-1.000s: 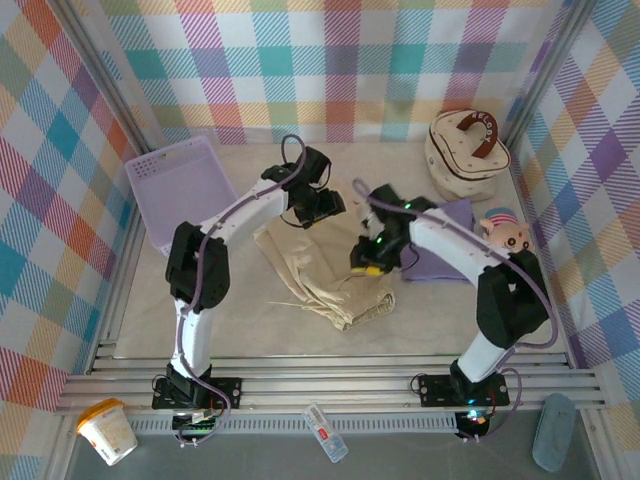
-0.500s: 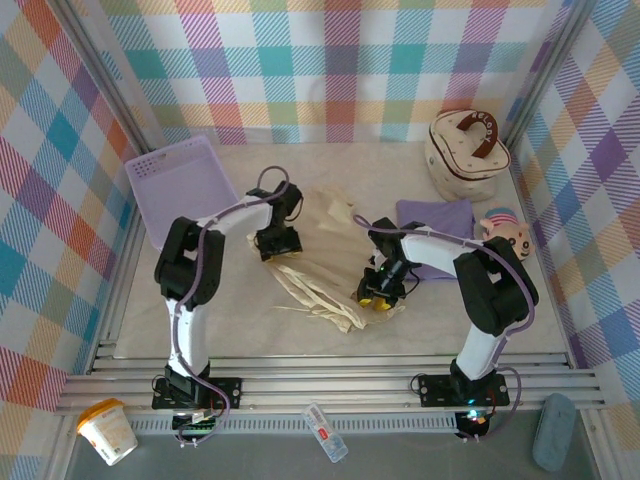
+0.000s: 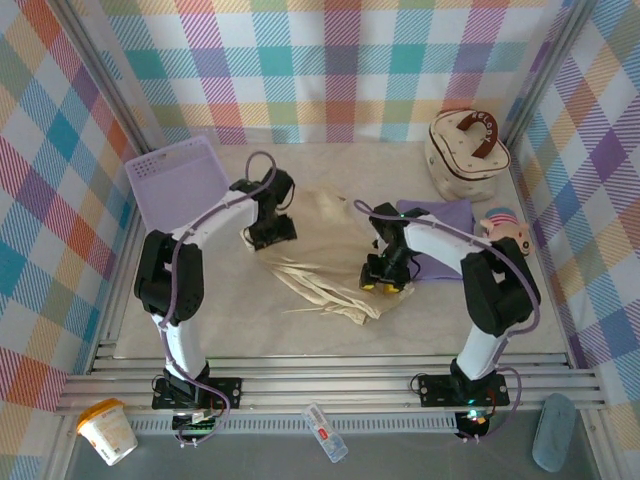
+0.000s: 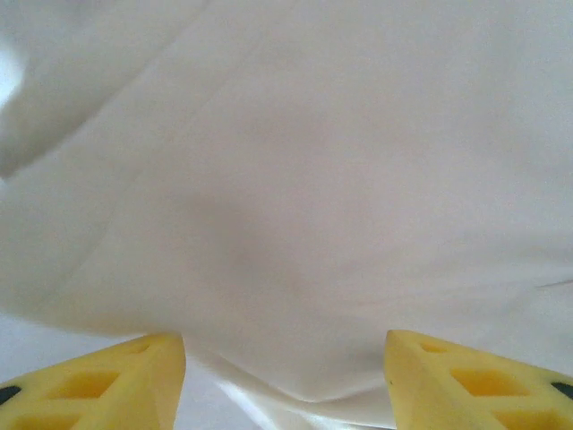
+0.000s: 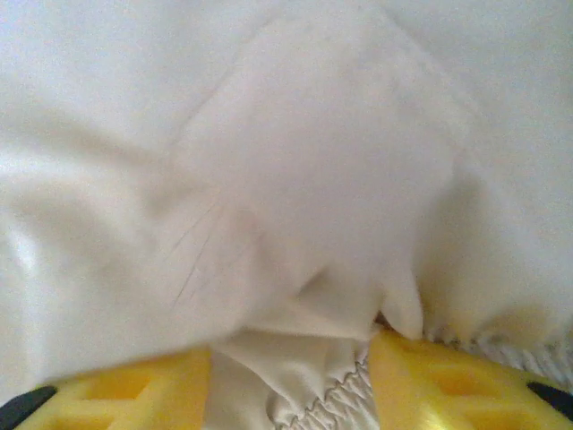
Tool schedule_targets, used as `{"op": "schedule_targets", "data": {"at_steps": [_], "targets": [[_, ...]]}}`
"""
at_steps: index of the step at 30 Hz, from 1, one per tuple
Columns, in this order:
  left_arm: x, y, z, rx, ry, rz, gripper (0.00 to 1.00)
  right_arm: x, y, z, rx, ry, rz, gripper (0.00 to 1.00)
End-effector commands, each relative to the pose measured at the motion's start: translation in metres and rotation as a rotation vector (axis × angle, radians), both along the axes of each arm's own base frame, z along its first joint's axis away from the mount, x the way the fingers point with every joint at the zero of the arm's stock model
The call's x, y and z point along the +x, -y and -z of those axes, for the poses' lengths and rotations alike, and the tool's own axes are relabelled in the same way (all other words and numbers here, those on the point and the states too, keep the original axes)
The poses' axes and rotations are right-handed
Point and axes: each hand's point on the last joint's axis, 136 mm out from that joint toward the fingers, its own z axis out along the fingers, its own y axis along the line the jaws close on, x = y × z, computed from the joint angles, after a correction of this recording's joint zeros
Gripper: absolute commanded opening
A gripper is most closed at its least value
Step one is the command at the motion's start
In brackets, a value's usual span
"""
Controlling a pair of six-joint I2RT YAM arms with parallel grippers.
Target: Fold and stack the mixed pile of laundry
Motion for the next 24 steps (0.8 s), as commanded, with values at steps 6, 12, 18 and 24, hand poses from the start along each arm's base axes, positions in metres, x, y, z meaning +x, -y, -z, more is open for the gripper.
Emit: {"op": "schedule_targets", "data": {"at_steps": [6,12,18,24], "targets": [[0.034,0.019,0.039,-0.016,-0.024,-0.022,0.63,-0.029,-0.020,-0.018,0.050,0.052,-0.155,0.37],[0.037,-0.007,0.078,0.114,-0.074,-0.012,0.62,-0.056,0.003,0.030,-0.096,-0.027,-0.162,0.37],[0.038,-0.019,0.088,0.178,-0.119,0.049,0.61,-0.059,0.074,0.055,-0.335,-0.099,-0.069,0.42],[0.020,-0.009,0.058,0.108,-0.111,0.061,0.62,-0.026,0.041,-0.004,-0.089,0.073,-0.008,0.74]]}}
